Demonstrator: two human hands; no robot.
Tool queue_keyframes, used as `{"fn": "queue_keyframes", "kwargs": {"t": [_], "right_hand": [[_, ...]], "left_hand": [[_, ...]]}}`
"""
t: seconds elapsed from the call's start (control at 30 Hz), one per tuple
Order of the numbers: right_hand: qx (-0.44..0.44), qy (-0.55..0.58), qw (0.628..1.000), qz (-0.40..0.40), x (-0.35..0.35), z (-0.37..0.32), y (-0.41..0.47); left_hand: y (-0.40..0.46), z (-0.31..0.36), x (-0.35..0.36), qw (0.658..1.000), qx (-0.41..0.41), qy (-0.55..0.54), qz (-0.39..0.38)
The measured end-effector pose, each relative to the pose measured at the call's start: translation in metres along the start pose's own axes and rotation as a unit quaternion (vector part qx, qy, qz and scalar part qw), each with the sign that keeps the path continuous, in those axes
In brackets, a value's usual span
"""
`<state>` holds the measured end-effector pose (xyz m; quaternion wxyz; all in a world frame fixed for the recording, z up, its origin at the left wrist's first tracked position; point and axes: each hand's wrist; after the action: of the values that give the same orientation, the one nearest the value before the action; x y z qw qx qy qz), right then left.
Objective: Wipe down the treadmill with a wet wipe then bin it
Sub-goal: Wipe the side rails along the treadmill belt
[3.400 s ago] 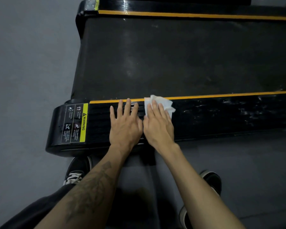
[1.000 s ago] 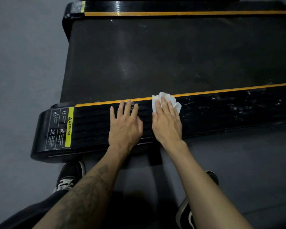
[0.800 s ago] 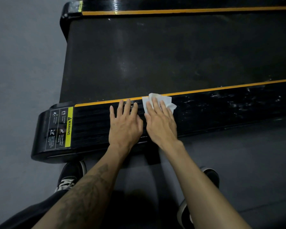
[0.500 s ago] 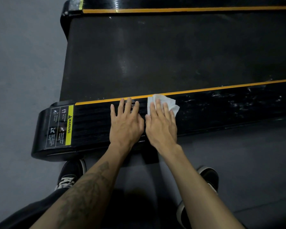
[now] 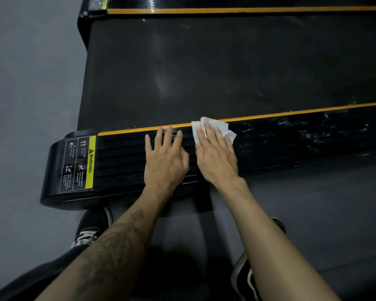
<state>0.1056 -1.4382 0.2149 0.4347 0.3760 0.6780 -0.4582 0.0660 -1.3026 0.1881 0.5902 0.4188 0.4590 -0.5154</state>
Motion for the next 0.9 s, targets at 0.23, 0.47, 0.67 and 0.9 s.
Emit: {"fn": "queue_keyframes", "kwargs": {"t": [0.23, 0.47, 0.67, 0.9], "right_hand": [[-0.011, -0.003, 1.000, 0.016, 0.010, -0.007, -0.022], [0.028, 0.016, 0.998, 0.049, 0.021, 0.002, -0.028], [-0.038, -0.035, 0.999, 0.006, 0.014, 0.004, -0.017], [0.009, 0.008, 0.998, 0.063, 0.031, -0.005, -0.037]], "left_hand": [[0.001, 0.001, -0.001, 1.000, -0.002, 0.002, -0.004], [0.002, 0.003, -0.001, 1.000, -0.001, 0.005, -0.006], [0.000, 0.002, -0.001, 1.000, 0.000, 0.001, -0.001], [0.001, 0.002, 0.000, 1.000, -0.001, -0.002, 0.007]]}}
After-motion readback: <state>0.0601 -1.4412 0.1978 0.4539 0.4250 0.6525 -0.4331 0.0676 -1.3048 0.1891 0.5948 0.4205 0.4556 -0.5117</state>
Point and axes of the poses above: each hand's wrist, its own y-axis towards the middle knuckle, its own x-axis out of the palm, z = x × y, and after that the axes turned 11 degrees about -z, right-handed
